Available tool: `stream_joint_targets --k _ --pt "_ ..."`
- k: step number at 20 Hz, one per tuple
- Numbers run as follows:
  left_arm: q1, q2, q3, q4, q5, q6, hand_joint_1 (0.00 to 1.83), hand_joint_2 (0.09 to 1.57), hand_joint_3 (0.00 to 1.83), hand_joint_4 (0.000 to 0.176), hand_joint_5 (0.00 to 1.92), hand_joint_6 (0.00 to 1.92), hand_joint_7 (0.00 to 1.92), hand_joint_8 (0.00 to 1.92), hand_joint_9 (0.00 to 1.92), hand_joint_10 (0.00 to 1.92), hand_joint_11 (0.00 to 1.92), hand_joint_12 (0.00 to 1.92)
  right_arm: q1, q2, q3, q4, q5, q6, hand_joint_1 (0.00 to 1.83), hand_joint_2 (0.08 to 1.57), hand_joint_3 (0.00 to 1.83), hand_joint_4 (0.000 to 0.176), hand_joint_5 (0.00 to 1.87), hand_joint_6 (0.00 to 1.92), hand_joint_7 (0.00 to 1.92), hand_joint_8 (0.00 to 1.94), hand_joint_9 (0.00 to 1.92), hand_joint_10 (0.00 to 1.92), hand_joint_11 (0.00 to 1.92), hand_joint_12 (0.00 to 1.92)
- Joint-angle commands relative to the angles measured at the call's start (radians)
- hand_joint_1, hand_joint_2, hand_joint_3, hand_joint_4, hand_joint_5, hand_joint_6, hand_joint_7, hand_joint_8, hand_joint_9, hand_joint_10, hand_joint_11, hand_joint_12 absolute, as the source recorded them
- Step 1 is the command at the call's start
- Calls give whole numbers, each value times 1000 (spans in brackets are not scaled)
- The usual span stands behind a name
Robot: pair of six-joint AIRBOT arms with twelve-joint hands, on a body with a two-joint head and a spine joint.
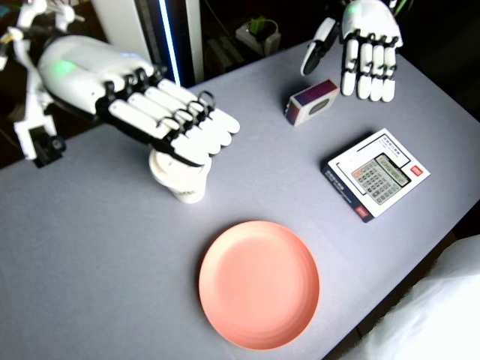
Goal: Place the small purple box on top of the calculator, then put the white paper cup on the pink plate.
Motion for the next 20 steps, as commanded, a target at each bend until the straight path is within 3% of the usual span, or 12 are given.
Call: stream_joint_targets --k 1,3,4,5,7,12,14,16,17,18,19,20 --pt "-7 -7 -4 -17 -121 -5 672 969 0 10 10 4 31 12 0 0 0 0 14 -2 2 0 125 -2 206 1330 103 0 0 0 0 0 0 0 0 0" --pt "10 -23 2 -29 -107 -5 791 948 0 48 0 0 15 2 0 0 0 0 14 -2 2 7 125 -2 210 1331 102 0 0 0 0 0 0 0 0 0" --pt "10 -38 13 -31 -89 -6 854 945 0 49 11 4 33 9 0 0 0 0 13 -3 3 9 125 -2 222 1335 101 0 0 0 0 0 0 0 0 0" --pt "10 -49 20 -33 -76 -6 901 936 0 42 40 15 67 20 0 0 0 0 12 -3 3 10 125 -2 221 1335 99 0 0 0 0 0 0 0 0 0" --pt "10 -74 38 -40 -45 -10 923 982 0 3 185 26 194 13 45 14 0 0 12 -6 4 10 125 -2 222 1335 97 0 0 0 0 0 0 0 0 0" --pt "10 -116 74 -46 -6 -33 897 1092 21 0 410 78 434 54 224 115 15 7 11 -7 5 15 125 -2 251 1342 86 0 0 0 0 0 0 0 0 0" --pt "10 -122 81 -52 1 -33 970 1106 0 0 589 86 644 80 256 572 0 769 10 -7 5 16 125 -2 267 1340 78 0 0 0 0 0 0 0 0 0" --pt "11 -127 85 -54 3 -33 1023 1116 1 0 744 281 804 373 392 1097 0 1738 10 -7 5 18 125 -2 258 1348 76 0 0 0 0 0 0 0 3 1" --pt "11 -130 87 -56 5 -33 1032 1192 0 0 779 1073 794 625 450 1277 87 1884 9 -7 5 20 125 -2 271 1353 73 0 0 0 0 0 0 0 0 0" --pt "11 -134 90 -57 9 -33 1012 1229 0 0 748 1292 785 804 540 1353 202 1914 9 -7 6 21 125 -2 287 1357 69 0 0 0 0 0 0 0 0 0" --pt "11 -136 92 -58 10 -33 1130 1235 1 0 677 1344 831 1231 593 1437 283 1920 9 -7 6 21 125 -2 288 1356 66 0 0 0 0 0 0 0 0 0" --pt "11 -136 91 -58 5 -33 1174 1225 0 0 689 1287 863 1332 685 1525 423 1921 9 -7 6 22 125 -2 296 1353 61 0 0 0 0 0 0 0 0 0"
